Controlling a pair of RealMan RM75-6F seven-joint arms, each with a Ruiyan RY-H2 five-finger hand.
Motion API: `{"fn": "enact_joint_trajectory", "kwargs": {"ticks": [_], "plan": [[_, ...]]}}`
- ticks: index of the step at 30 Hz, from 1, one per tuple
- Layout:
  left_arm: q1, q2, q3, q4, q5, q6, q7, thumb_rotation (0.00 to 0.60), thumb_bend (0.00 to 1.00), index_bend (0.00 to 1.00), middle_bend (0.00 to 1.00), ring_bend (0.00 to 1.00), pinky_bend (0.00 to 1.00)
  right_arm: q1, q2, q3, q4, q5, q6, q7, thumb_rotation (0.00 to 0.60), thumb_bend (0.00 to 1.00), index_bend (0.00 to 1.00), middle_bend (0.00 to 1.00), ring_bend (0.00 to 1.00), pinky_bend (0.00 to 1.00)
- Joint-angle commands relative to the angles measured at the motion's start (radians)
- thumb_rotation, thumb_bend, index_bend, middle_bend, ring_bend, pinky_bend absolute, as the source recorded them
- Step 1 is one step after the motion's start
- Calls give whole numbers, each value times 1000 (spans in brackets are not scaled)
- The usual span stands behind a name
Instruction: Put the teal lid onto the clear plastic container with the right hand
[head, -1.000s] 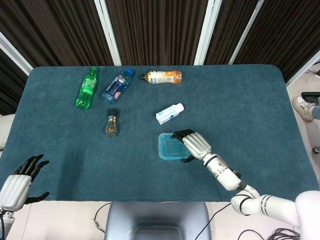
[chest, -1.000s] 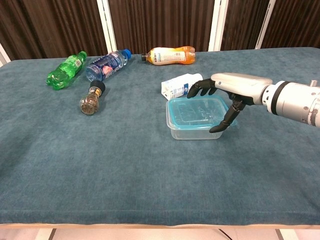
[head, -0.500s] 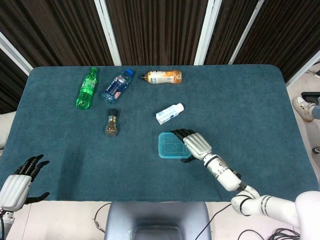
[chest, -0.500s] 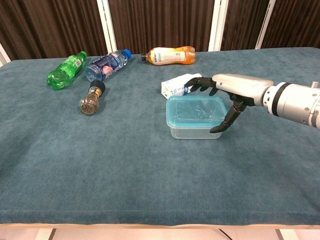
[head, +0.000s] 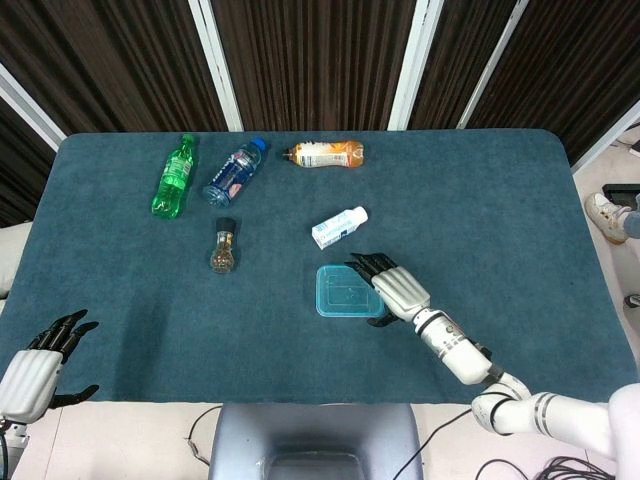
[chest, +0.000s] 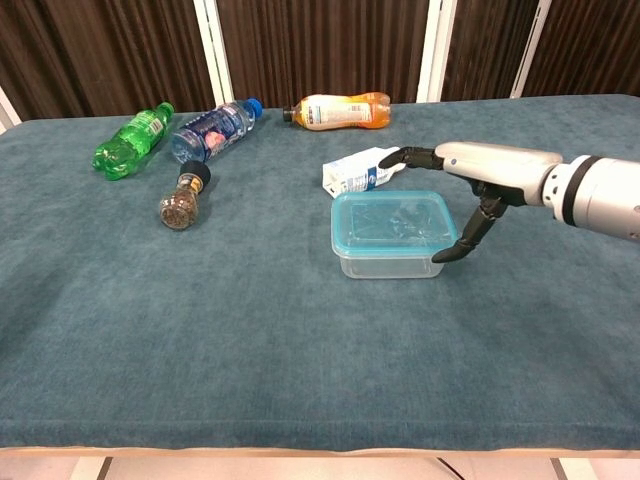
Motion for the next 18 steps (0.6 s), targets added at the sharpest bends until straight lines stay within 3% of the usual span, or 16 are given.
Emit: {"fn": "enact_joint_trajectory", "kwargs": {"ticks": [1, 5, 10, 12, 18], "plan": [[0, 0, 0, 0, 0, 0, -1, 600, 441, 194, 72, 97, 248, -4, 24, -3, -28, 8, -2, -19, 600, 304, 2, 27, 0, 101], [-1, 0, 1, 0, 1, -2, 2, 600, 441, 194, 73, 97, 249, -31, 119, -4, -191, -1, 60, -116, 600, 304, 56, 45, 13, 145], [-2, -1, 2, -2, 1, -4, 7, 600, 443, 194, 74, 97, 249, -49, 77, 24, -238, 10, 176, -298, 600, 392, 388, 308, 297, 435], [-1, -1, 1, -2, 1, -2, 7, 600, 442, 194, 75, 97, 249, -41, 58, 35, -239, 35, 176, -349, 600, 394, 448, 349, 348, 481], [-1, 0, 1, -2, 0, -2, 3, 600, 442, 194, 76, 97, 248, -6, 0, 66, -218, 125, 163, -487, 600, 399, 495, 384, 384, 518]]}}
